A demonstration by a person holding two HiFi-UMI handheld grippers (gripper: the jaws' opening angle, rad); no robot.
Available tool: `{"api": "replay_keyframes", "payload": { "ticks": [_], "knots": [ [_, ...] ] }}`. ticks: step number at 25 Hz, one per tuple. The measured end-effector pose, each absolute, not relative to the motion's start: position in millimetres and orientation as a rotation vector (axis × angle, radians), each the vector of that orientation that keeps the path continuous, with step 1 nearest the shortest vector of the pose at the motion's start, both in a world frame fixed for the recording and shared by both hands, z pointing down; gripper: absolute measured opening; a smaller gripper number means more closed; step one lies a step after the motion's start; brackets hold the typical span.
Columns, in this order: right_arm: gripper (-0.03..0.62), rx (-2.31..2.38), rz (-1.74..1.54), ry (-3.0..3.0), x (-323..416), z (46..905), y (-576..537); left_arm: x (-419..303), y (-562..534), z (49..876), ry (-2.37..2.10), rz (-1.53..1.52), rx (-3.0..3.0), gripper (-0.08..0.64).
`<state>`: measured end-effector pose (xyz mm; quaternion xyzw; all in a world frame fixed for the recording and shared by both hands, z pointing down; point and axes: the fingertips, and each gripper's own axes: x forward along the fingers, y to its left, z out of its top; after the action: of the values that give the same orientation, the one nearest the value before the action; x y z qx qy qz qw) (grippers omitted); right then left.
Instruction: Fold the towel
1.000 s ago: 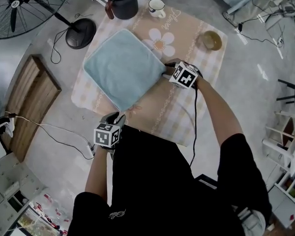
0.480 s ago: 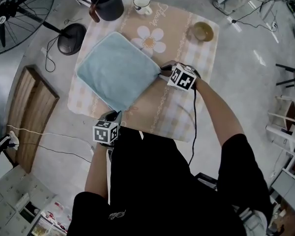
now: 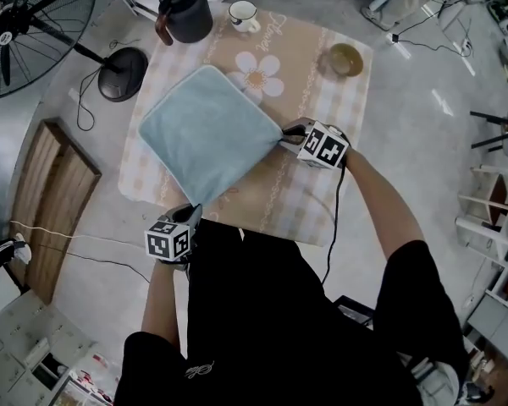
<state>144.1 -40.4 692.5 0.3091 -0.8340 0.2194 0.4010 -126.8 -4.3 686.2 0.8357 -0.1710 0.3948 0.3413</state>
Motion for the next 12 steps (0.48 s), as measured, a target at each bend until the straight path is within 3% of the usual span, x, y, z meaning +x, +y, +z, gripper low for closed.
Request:
{"api": "replay_keyframes", "payload": {
  "ticks": [12],
  "knots": [
    [0.072,0.855,0.541,-2.122,141,632,-92,-135,-57,635,-0.47,0.742,2.176,0.018]
  ]
}}
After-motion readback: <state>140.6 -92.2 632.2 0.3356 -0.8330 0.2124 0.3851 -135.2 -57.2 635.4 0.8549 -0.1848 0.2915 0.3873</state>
